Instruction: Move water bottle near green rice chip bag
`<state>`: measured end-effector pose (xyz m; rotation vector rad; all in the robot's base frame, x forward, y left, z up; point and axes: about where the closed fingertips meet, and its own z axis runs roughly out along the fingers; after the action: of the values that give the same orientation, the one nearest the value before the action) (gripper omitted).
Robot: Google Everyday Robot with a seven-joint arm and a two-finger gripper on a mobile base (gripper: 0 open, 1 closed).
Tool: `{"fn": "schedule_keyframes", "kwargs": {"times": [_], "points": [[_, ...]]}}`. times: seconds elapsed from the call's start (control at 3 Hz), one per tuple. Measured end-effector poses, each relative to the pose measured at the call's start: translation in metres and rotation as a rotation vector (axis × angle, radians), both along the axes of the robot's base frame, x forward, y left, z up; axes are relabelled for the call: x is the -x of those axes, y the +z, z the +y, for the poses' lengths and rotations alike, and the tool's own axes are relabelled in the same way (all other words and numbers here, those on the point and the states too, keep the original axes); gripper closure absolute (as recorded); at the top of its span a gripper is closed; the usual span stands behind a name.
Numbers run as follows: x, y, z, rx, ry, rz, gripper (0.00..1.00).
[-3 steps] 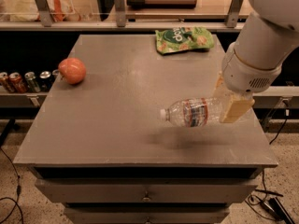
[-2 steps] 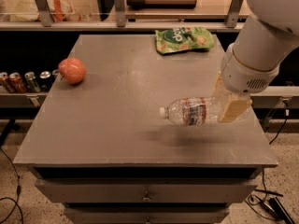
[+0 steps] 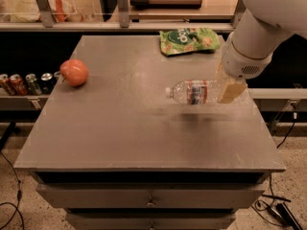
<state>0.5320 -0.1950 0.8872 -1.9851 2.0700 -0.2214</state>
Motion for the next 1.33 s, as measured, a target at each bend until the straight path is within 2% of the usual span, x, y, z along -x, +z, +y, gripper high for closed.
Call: {"fn": "schedule_keyframes", "kwargs": {"times": [0.67,1.0,1.33], "points": [[-0.078,0.014,-0.009,0.026,-0.069,-0.152,1.00],[-0.114,0.014,0.001,0.016,-0.058,-0.220,1.00],[-0.117,0.015,0.002,0.013,-0.057,-0.229,1.00]]}}
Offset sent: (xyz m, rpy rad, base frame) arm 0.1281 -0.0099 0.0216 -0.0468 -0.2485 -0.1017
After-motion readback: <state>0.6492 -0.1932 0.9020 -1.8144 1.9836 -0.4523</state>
